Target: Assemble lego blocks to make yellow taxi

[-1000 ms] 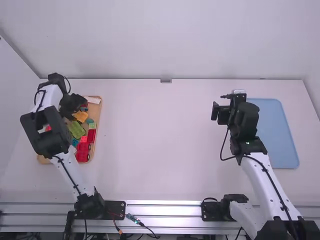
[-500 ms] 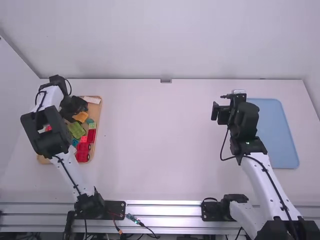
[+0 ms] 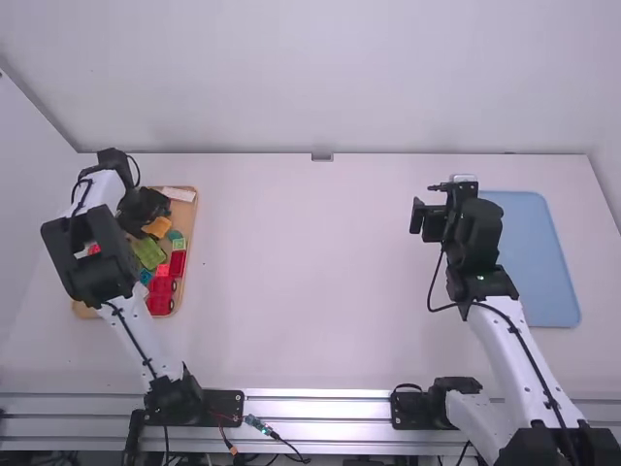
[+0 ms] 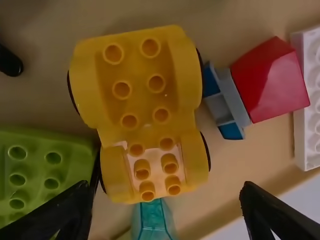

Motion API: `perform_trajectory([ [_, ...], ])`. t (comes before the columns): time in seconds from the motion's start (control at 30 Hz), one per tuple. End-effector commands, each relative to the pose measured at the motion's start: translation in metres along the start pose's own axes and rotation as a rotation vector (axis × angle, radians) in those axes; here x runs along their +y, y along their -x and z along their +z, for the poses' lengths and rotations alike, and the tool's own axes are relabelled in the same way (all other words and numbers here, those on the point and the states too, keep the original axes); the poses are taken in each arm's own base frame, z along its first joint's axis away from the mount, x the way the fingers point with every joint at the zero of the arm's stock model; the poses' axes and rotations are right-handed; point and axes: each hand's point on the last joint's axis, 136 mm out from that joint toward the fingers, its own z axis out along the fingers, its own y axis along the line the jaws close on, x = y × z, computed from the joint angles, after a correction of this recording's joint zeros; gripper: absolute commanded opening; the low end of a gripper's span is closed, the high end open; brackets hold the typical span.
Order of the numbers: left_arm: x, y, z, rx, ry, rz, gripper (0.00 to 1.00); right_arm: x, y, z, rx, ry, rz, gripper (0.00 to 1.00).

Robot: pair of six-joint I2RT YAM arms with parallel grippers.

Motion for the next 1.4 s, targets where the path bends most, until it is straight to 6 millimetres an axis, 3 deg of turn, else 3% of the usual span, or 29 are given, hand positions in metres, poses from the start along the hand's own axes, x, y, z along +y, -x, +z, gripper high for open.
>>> perform_trajectory([
  [0.0,0.003,-0.004,0.004,0.005,0.011,0.0,0.79,0.0,0.013,-0.001,-0.025,-0.002,0.002,0.99],
  [0.4,0.004,-0.007,0.009,0.002,0.015,0.002,0.79,0.0,0.013,-0.001,-0.022,-0.001,0.001,0.99],
  [0.6,0.006,-0.008,0.01,-0.003,0.033,0.005,0.84,0.0,0.012,-0.001,-0.021,-0.001,0.002,0.99],
  [0.83,0.006,-0.008,0.01,-0.008,0.042,0.01,0.76,0.0,0.012,-0.001,-0.021,-0.002,0.002,0.99],
  [1.17,0.009,-0.011,0.021,-0.011,0.035,0.012,0.82,0.0,0.012,-0.001,-0.021,-0.002,0.001,0.99],
  [1.37,0.01,-0.011,0.024,-0.019,0.032,-0.005,0.74,0.0,0.013,-0.001,-0.022,-0.001,0.001,0.99],
])
